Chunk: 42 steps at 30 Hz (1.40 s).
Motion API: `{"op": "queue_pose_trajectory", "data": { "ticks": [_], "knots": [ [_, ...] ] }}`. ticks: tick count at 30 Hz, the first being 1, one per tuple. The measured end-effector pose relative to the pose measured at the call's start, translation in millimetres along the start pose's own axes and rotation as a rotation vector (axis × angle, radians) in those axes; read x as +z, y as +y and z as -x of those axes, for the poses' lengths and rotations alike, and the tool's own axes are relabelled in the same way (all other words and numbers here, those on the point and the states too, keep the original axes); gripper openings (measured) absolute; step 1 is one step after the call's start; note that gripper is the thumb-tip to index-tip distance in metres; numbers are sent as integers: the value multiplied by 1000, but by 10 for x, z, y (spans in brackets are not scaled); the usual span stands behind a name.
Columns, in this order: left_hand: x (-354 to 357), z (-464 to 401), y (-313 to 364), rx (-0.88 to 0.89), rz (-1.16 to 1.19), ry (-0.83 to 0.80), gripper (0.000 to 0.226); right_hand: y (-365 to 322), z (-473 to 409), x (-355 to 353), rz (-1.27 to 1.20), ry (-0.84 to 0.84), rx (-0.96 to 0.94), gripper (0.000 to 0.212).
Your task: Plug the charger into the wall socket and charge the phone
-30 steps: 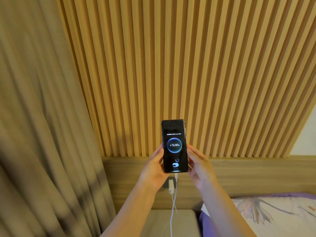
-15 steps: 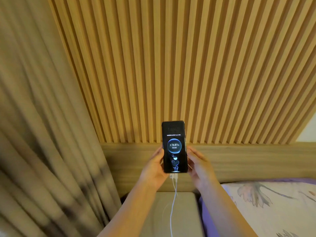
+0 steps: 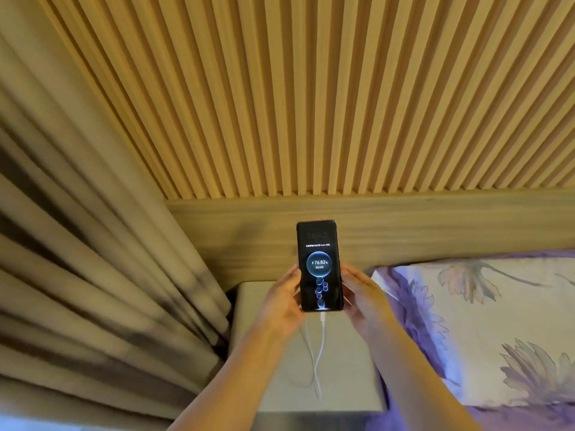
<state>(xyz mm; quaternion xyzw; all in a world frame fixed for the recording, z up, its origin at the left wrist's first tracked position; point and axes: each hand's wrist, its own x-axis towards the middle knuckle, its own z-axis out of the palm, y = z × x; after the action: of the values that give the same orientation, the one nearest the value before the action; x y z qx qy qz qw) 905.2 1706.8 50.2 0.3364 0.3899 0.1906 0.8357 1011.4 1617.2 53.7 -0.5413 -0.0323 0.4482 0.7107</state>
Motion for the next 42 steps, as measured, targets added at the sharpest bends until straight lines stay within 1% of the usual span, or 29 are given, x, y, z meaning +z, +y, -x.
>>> {"op": "queue_pose_trajectory", "data": {
  "ticks": [5,7,9,13,16,21,28,35,42],
  "knots": [
    [-113,-174,-313,-76,-47,64,20,259,-124,-225,35,30,69,17],
    [-137,-246,-426,-98,-64,77,23,361,-193,-323,36,63,103,23],
    [-173,-335,-547,-124,-79,93,22,460,-253,-419,31,98,136,26],
    [-243,-510,-789,-190,-81,148,21,658,-375,-599,55,155,192,18],
    [-313,-642,-1002,-233,-81,179,28,818,-481,-739,89,189,237,21],
    [-428,-875,-1377,-311,-80,246,24,1125,-706,-1005,140,248,315,26],
    [-656,-1366,-1910,-427,-131,330,28,1617,-1114,-1387,207,353,466,39],
    [-832,-1814,-2285,-474,-227,387,30,1991,-1475,-1663,340,357,534,48],
    [-875,-2137,-2463,-505,-356,396,31,2153,-1738,-1842,396,345,577,45]
  ]
}}
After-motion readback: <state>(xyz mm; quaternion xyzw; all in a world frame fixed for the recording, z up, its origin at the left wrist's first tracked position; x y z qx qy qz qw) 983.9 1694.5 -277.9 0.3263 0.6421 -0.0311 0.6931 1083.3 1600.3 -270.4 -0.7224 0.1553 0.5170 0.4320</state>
